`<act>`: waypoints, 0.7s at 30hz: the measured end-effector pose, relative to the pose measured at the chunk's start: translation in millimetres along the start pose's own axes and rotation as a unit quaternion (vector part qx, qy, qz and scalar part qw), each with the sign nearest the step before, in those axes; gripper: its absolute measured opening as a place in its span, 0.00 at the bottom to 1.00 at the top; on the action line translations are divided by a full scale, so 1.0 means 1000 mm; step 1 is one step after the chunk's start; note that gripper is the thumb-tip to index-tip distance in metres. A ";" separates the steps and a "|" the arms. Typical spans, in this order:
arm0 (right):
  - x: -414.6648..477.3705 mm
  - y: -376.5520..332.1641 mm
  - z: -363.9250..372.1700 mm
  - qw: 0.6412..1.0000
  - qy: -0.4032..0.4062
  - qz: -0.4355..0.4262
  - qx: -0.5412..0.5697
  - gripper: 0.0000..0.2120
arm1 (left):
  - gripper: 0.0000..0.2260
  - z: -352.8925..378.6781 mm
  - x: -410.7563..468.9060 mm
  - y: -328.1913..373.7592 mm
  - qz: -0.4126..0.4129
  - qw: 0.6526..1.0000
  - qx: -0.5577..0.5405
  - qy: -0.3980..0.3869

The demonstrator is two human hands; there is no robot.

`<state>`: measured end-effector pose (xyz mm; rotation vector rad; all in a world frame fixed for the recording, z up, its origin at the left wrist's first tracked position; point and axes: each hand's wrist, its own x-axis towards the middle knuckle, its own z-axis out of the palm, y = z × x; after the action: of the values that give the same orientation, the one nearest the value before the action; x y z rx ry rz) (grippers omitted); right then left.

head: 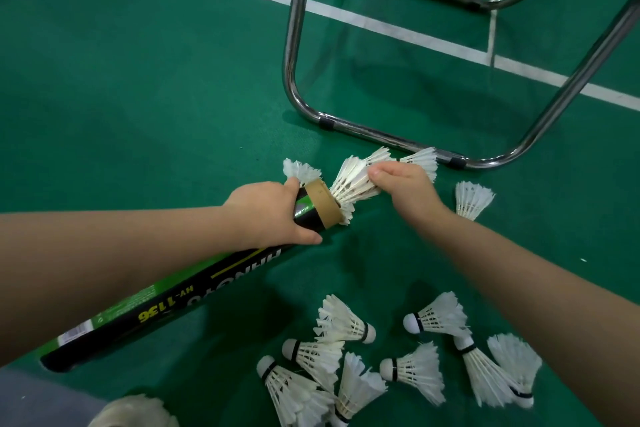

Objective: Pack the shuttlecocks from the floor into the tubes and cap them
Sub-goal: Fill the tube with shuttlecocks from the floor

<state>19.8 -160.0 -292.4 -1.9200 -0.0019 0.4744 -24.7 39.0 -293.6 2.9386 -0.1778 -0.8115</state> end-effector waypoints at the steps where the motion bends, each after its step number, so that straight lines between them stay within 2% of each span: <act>1: -0.006 -0.003 0.002 0.999 -0.030 0.016 -0.005 0.10 | 0.30 -0.001 -0.001 0.001 0.002 1.000 0.001 0.001; 4: -0.026 -0.003 0.013 0.986 -0.156 0.056 -0.004 0.10 | 0.30 -0.002 -0.006 0.007 0.012 1.000 0.003 0.007; 7: -0.041 0.002 0.017 0.964 -0.247 0.092 0.034 0.10 | 0.31 0.001 -0.018 0.013 0.031 0.999 0.002 -0.006; 11: -0.062 0.008 0.018 0.920 -0.353 0.142 0.098 0.17 | 0.31 0.008 -0.034 0.020 0.065 0.997 0.016 -0.028; 15: -0.077 0.010 0.026 0.904 -0.379 0.177 0.093 0.21 | 0.28 0.012 -0.046 0.028 0.088 0.995 0.022 -0.042; 18: -0.082 0.010 0.037 0.906 -0.370 0.194 0.071 0.16 | 0.28 0.015 -0.053 0.030 0.095 0.994 0.025 -0.045; 19: -0.082 0.009 0.040 0.914 -0.347 0.194 0.076 0.14 | 0.28 0.015 -0.053 0.030 0.095 0.994 0.026 -0.038; 21: -0.078 0.005 0.041 0.942 -0.252 0.192 0.110 0.10 | 0.29 0.013 -0.050 0.028 0.087 0.996 0.023 -0.019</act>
<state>-66.3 -142.5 -284.1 -1.5337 0.0906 1.1704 -76.5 17.8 -275.8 2.8980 -0.4530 -0.8497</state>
